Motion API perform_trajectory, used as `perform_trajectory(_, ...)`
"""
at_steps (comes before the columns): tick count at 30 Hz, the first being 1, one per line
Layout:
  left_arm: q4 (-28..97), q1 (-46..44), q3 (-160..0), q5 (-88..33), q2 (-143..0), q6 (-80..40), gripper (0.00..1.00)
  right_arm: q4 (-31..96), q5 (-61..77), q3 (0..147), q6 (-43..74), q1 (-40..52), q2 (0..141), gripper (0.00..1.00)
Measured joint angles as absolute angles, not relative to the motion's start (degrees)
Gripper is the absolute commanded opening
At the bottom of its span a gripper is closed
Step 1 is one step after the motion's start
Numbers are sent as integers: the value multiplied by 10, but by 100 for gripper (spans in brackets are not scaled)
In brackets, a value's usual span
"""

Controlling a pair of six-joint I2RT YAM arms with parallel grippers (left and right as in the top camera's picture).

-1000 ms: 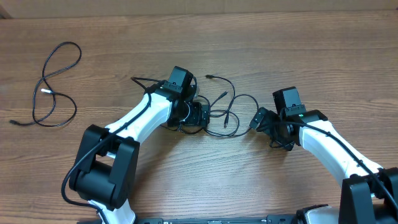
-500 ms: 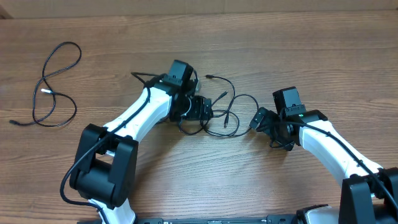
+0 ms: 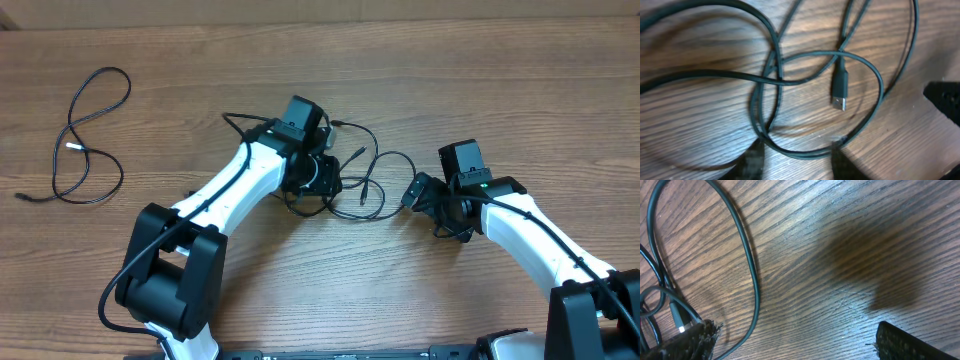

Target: Untangle cables

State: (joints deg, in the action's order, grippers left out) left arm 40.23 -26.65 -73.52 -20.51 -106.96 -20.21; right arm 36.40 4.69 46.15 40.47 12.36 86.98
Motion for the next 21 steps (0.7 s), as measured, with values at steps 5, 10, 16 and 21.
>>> perform_trajectory(5, 402, -277, -735, -199, -1070, -197, 5, 364, 47, 462, 405, 124, 870, 100)
perform_trajectory(10, 406, -278, -735, -197, -1070, -196, 15, 364, 47, 462, 405, 124, 870, 100)
perform_trajectory(16, 430, -284, -734, -195, -1070, -196, 25, 363, 47, 462, 405, 124, 870, 100)
perform_trajectory(21, 432, -289, -719, -180, -1069, -196, 23, 360, 52, 462, 405, 124, 870, 99)
